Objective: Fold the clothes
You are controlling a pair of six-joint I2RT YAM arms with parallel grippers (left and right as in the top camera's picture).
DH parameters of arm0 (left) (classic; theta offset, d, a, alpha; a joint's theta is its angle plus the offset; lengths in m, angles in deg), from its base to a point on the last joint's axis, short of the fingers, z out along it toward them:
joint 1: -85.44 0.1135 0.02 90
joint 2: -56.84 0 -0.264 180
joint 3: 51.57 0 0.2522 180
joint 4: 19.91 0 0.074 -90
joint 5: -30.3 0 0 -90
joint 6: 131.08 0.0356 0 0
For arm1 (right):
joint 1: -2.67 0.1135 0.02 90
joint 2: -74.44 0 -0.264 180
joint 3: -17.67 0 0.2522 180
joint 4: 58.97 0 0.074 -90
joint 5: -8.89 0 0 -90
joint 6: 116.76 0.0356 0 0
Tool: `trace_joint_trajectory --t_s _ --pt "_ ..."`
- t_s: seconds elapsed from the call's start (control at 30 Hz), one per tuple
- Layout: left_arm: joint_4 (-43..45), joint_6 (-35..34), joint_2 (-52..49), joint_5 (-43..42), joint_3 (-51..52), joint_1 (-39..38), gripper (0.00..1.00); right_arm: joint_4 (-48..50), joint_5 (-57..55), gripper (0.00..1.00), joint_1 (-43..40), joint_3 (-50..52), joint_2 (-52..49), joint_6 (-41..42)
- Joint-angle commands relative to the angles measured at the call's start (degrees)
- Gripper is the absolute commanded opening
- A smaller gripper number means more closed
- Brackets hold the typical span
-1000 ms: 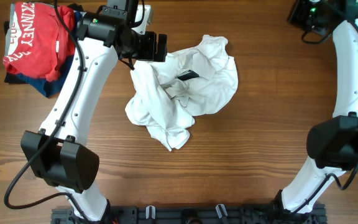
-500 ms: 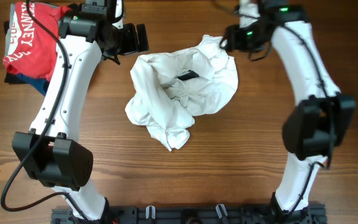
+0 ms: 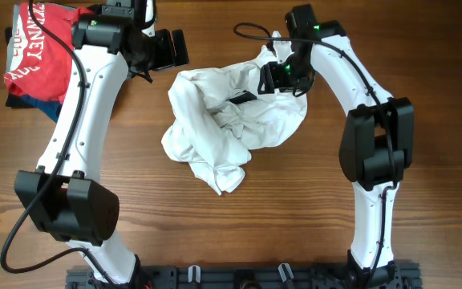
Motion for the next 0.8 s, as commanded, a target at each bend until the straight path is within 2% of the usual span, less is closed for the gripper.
trace_joint_trajectory --t_s 0.0,0.1,0.33,0.67,0.77 --pt "-0.5 -1.1 -0.9 0.6 0.2 0.2 1.0 -0.6 0.3 0.57 0.6 0.4 -0.8 6.2" --pt "-0.6 -1.1 -0.9 0.6 0.2 0.3 1.0 -0.6 0.1 0.53 0.6 0.4 -0.9 7.3" --pt "-0.8 -1.1 -0.9 0.6 0.2 0.2 1.0 2.3 -5.4 0.51 0.6 4.4 -1.0 12.0" --pt "-1.0 -1.1 -0.9 0.6 0.2 0.2 1.0 11.7 -5.3 0.5 0.6 7.9 -1.0 13.2" --pt "-0.9 -1.1 -0.9 0.6 0.2 0.2 1.0 12.5 -2.3 0.5 0.6 7.9 -1.0 13.0"
